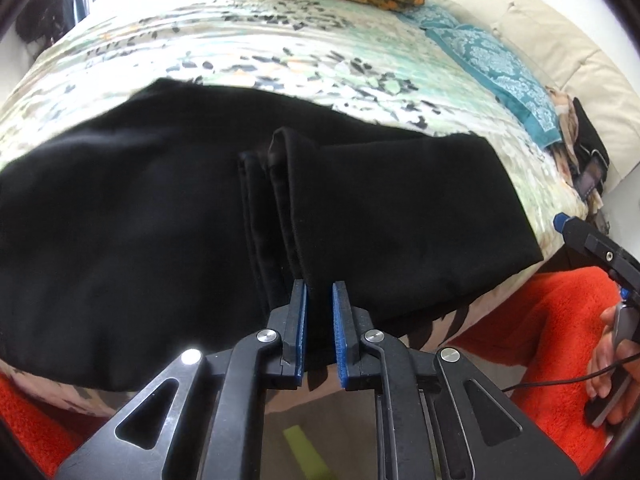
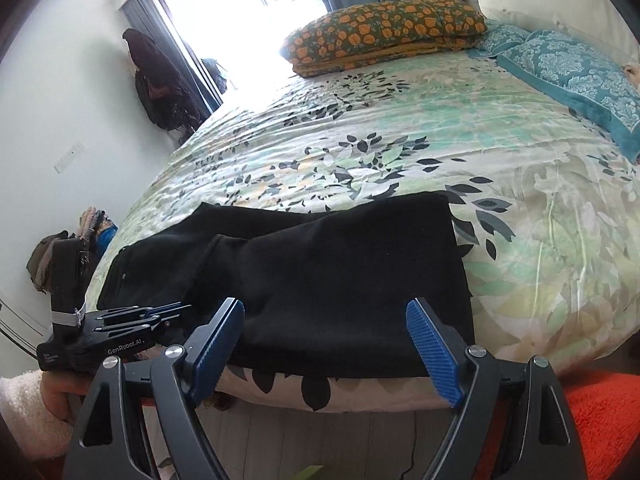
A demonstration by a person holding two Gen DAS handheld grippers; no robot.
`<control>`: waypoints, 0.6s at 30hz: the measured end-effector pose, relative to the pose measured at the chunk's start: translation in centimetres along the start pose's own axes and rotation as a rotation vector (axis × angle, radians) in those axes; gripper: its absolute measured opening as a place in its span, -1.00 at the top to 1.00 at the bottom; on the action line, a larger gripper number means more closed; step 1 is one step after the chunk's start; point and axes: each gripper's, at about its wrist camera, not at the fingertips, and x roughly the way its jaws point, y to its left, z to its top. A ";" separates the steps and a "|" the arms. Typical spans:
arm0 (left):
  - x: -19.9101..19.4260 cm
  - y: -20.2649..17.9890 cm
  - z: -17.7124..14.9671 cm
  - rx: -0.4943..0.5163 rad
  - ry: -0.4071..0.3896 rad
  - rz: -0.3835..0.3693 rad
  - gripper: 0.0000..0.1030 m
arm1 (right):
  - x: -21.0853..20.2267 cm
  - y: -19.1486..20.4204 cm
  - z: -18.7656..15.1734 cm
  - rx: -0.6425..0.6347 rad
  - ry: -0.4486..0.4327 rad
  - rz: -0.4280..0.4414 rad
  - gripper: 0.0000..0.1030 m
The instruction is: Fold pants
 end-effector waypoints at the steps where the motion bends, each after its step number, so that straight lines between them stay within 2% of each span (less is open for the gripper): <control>1: 0.1 -0.2 -0.2 0.010 -0.003 0.009 0.78 | 0.8 0.2 0.1 -0.011 0.013 -0.002 -0.62; 4: -0.2 -0.8 -0.4 0.047 -0.014 0.029 0.78 | 3.4 1.5 0.3 -0.088 0.071 -0.007 -0.62; 8: -0.1 -0.2 -0.4 0.023 -0.006 0.011 0.76 | 8.6 2.4 -1.8 -0.160 0.248 -0.056 -0.67; 11: -0.4 -0.1 -0.5 0.023 -0.011 0.019 0.65 | 9.4 3.7 -2.6 -0.254 0.247 -0.095 -0.89; 12: -0.6 -0.1 -0.5 0.016 -0.013 0.017 0.58 | 9.6 3.9 -2.8 -0.269 0.249 -0.101 -0.91; 14: -1.3 -0.1 -0.3 -0.001 -0.032 0.052 0.23 | 9.9 4.4 -3.5 -0.315 0.251 -0.130 -0.97; 15: -1.8 0.1 -0.3 -0.011 -0.054 0.065 -0.01 | 10.0 4.7 -3.7 -0.339 0.253 -0.143 -0.98; 16: -2.4 0.2 -0.2 -0.025 -0.081 0.072 -0.12 | 10.1 4.9 -3.9 -0.355 0.255 -0.155 -1.00; 18: -3.5 0.5 0.2 -0.059 -0.128 0.078 -0.15 | 10.1 5.0 -4.0 -0.366 0.256 -0.164 -1.00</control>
